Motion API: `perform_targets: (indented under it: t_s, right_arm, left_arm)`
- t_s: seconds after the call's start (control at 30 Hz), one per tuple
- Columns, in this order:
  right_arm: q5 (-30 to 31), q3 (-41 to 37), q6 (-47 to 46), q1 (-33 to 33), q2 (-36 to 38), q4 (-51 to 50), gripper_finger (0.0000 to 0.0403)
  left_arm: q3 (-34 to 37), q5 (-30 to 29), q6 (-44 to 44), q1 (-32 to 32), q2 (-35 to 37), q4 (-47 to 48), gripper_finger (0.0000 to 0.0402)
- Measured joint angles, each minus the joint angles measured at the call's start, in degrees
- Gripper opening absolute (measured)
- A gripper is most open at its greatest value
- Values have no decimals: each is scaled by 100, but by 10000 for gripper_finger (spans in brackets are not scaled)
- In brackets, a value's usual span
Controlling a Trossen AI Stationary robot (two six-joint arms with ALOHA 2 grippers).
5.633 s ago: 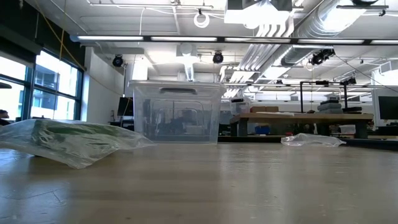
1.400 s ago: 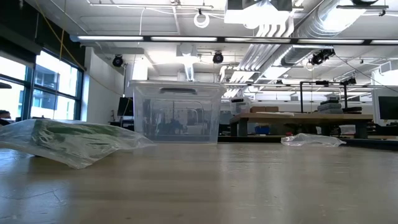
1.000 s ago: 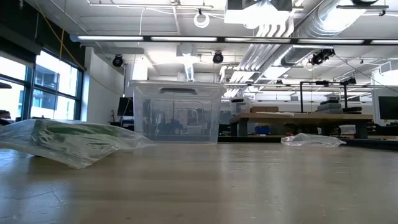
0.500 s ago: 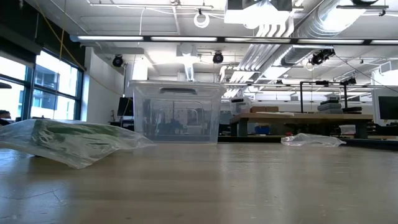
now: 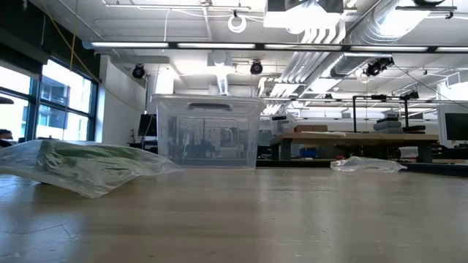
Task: Roll bandage
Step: Roll the dark green bandage
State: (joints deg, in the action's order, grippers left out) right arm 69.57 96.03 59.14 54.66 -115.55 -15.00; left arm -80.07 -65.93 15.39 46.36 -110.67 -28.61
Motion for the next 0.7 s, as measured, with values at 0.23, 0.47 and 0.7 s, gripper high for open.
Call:
perform_targets:
  t_s: [0.23,0.47,0.7]
  right_arm:
    - [-268,563,-1467,15,62,-306,1]
    - [-1875,1492,-4474,-526,570,-2743,0]
    - [-3967,1572,-6049,-1399,649,-3003,0]
  left_arm:
    - [-4,390,1072,-208,-2,1619,6]
    - [-13,1759,955,-239,4,1679,6]
    - [-11,2621,627,-191,4,1262,6]
